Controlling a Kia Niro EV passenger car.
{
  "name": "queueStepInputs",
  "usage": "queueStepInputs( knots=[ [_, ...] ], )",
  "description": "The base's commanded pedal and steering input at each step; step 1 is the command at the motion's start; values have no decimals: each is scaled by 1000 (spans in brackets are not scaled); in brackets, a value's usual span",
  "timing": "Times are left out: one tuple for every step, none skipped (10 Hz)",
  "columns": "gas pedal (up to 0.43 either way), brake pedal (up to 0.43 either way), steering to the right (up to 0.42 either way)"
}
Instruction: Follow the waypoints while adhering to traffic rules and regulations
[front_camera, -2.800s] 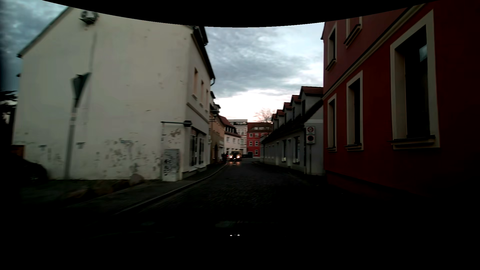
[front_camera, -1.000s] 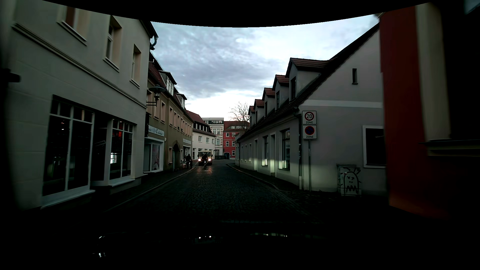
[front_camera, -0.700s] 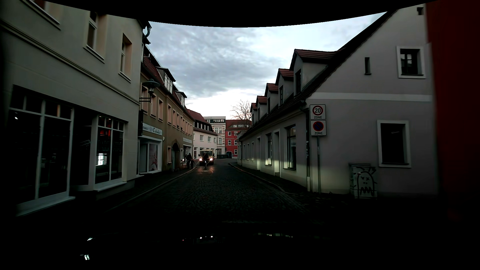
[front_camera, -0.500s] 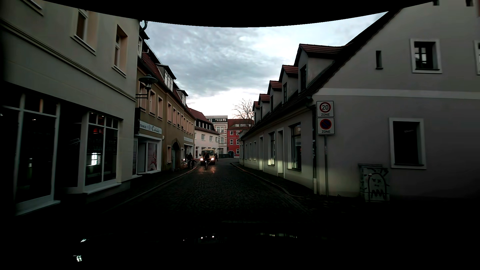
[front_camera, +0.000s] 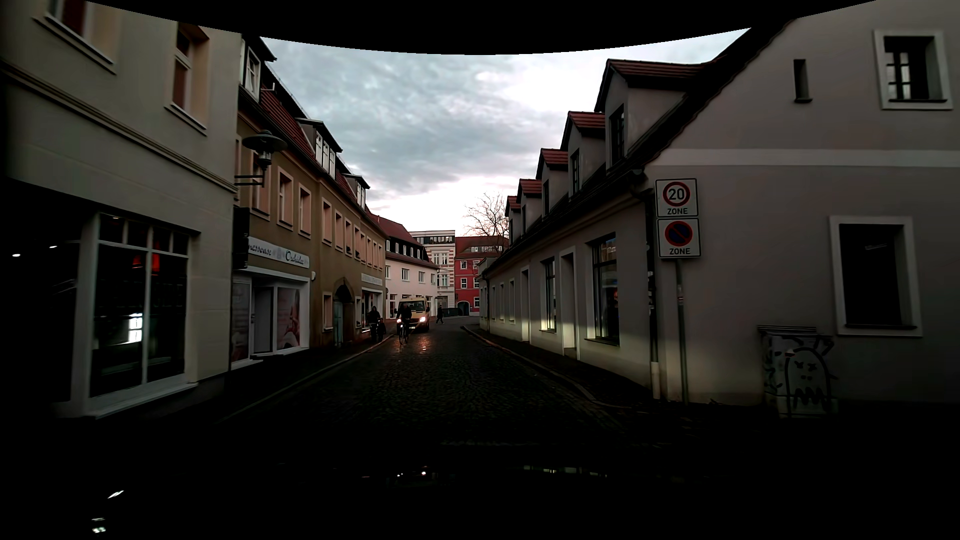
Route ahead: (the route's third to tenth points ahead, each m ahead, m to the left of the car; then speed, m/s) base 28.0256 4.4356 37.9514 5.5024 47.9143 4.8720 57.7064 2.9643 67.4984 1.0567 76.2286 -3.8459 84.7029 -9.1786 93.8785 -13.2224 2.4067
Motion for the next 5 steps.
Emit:
queueStepInputs(
  knots=[
    [0,0,39],
    [0,0,26],
    [0,0,18],
    [0,0,13],
    [0,0,5]
  ],
)
